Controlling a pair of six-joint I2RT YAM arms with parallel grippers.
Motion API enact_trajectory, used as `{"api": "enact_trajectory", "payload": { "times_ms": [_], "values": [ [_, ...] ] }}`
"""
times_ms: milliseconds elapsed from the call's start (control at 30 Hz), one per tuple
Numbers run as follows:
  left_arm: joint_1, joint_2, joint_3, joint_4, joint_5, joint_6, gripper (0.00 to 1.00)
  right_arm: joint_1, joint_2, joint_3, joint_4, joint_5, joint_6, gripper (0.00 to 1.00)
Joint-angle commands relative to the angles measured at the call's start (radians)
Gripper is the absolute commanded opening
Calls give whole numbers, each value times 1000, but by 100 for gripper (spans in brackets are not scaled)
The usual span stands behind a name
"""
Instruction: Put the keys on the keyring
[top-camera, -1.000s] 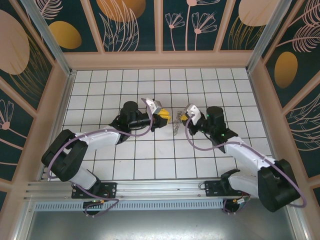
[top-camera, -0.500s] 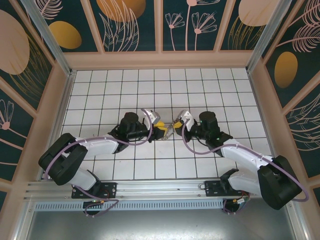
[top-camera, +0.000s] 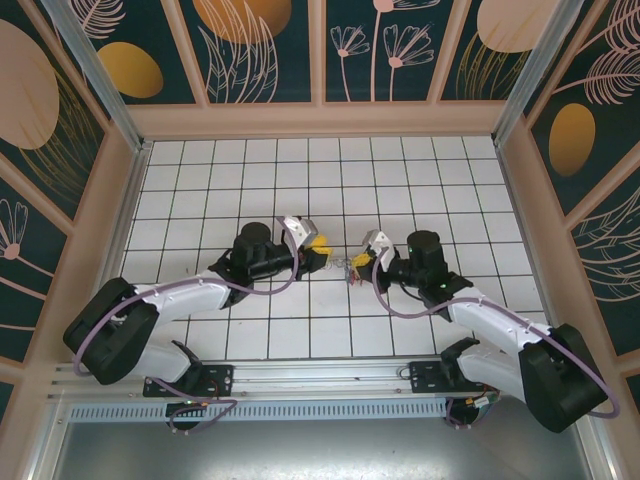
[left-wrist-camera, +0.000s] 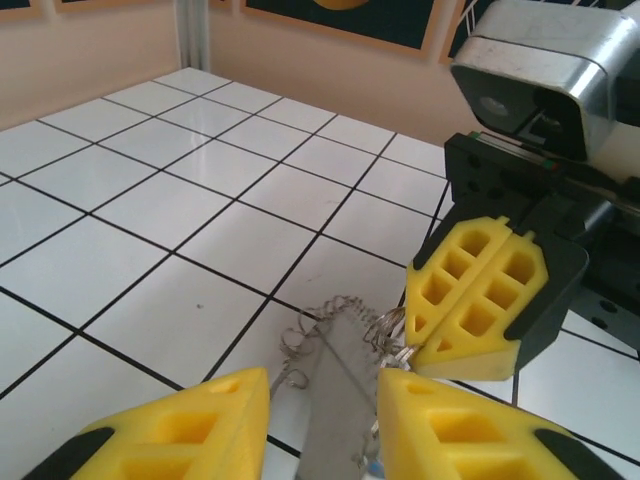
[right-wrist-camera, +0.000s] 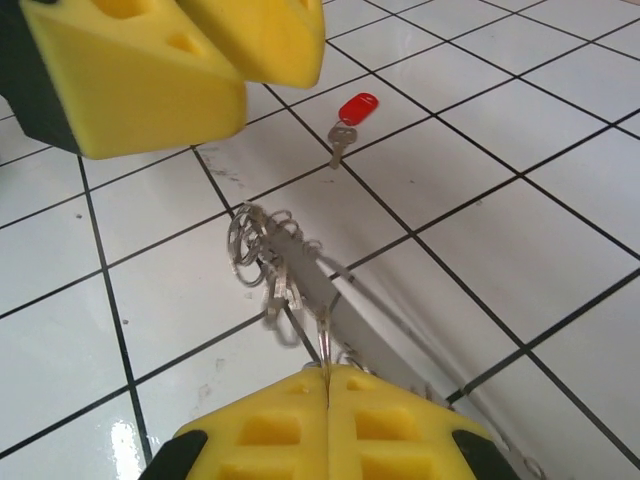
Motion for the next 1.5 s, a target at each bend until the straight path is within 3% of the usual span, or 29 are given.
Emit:
{"api": "enact_trajectory", "payload": {
  "times_ms": [0,333,567,833,1133,1367,1467],
  "values": [
    [-2,27,48,-54,22,44,35,-8,-7,-17,81,-57,-31,0],
    [-2,119,202,-248,84,226,36,-9,-44,-32,17,-54,-192,0],
    [-4,211,301,-422,175,330,35,-41,-38,-29,48,-42,-132,0],
    [-9,259,366,-560,199,431,35,-76,-59,-44,50,-89,-159,0],
    [-9,285,378,-501,254,454,34,-121,-31,-55,155,-176,-125,0],
    [-2,277,349,-313,269,338,33,-150,0,-95,307,-247,-103,0],
    [4,292,363,-322,301,336,31,-178,31,-111,416,-283,-41,0]
  ]
}}
